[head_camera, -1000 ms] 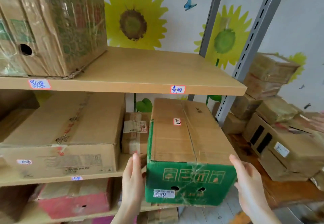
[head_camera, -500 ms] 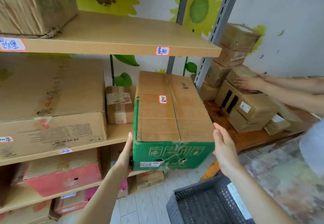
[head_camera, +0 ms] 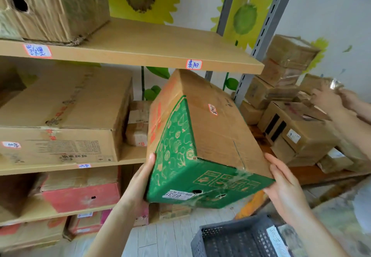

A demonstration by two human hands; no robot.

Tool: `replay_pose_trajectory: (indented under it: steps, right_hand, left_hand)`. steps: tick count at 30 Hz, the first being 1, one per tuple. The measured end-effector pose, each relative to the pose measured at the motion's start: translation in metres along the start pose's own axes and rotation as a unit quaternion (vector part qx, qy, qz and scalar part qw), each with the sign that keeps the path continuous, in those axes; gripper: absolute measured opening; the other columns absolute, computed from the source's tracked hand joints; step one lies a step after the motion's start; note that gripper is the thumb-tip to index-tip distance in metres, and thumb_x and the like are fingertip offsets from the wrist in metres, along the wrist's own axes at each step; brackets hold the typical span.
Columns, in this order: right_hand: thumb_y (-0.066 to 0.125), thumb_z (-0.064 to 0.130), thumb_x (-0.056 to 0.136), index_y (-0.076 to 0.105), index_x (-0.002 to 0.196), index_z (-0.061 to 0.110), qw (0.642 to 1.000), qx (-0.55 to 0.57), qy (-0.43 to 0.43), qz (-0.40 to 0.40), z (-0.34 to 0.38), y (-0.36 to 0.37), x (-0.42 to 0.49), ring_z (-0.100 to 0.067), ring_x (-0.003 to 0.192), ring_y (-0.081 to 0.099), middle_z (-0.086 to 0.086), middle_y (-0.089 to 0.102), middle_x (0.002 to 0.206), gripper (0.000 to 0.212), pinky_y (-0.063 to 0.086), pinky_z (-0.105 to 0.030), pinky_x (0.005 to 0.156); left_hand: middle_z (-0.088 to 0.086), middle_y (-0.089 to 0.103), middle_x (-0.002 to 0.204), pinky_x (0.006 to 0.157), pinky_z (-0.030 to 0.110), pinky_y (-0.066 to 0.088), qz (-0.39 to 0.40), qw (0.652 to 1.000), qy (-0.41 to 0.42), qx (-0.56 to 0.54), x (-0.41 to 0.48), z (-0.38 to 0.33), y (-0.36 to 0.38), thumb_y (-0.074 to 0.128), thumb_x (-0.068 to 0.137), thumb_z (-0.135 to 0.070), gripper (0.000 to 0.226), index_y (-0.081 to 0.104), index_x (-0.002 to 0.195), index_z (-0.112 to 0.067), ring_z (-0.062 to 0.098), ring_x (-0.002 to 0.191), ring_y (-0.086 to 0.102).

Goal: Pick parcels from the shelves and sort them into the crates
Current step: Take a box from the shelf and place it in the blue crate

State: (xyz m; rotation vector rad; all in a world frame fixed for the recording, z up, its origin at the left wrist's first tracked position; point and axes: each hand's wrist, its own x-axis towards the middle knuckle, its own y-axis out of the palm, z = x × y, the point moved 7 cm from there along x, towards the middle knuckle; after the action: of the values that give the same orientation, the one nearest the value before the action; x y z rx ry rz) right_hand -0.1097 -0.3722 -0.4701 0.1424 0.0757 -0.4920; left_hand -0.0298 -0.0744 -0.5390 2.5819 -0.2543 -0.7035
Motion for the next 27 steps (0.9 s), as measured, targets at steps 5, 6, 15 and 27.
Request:
replay_pose_trajectory:
  steps: [5, 6, 15, 27]
  right_hand:
    - [0.050, 0.021, 0.094, 0.056, 0.108, 0.018, 0.996, -0.042, 0.074, 0.038, -0.048, 0.007, 0.029, -0.031, 0.102, 0.060, -0.016, 0.057, 0.122, 0.016, 0.050, -0.045, 0.086]
    - [0.045, 0.017, 0.096, 0.057, 0.105, 0.018, 0.993, -0.063, 0.092, 0.045, -0.056, 0.008, 0.035, -0.035, 0.110, 0.055, -0.013, 0.059, 0.117, 0.015, 0.045, -0.050, 0.093]
    - [0.041, 0.056, 0.089, 0.061, 0.115, 0.029, 0.980, -0.090, 0.108, 0.139, 0.000, 0.042, 0.033, -0.014, 0.110, 0.058, 0.006, 0.066, 0.114, 0.042, 0.038, -0.040, 0.101]
    - [0.052, 0.030, 0.089, 0.065, 0.105, 0.024, 0.973, 0.039, 0.156, 0.165, 0.002, 0.023, 0.026, -0.017, 0.091, 0.069, 0.001, 0.075, 0.095, 0.021, 0.050, -0.035, 0.073]
  left_hand:
    - [0.007, 0.073, 0.099, 0.087, 0.043, 0.054, -0.083, 0.988, 0.102, 0.080, -0.012, -0.034, 0.010, 0.080, 0.055, -0.057, 0.069, 0.059, 0.105, -0.015, 0.024, 0.090, 0.070]
    - [0.008, 0.072, 0.099, 0.089, 0.045, 0.053, -0.094, 0.985, 0.114, 0.093, -0.013, -0.037, 0.014, 0.079, 0.061, -0.053, 0.059, 0.060, 0.102, -0.016, 0.024, 0.090, 0.070]
    - [0.004, 0.067, 0.104, 0.087, 0.043, 0.054, -0.145, 0.926, 0.186, 0.294, -0.021, -0.054, 0.068, 0.063, 0.077, -0.055, 0.051, 0.054, 0.106, -0.015, 0.021, 0.093, 0.066]
    - [-0.009, 0.071, 0.104, 0.097, 0.036, 0.047, -0.131, 0.936, 0.233, 0.230, -0.047, -0.037, 0.080, 0.046, 0.090, -0.042, 0.025, 0.068, 0.098, -0.034, 0.011, 0.105, 0.063]
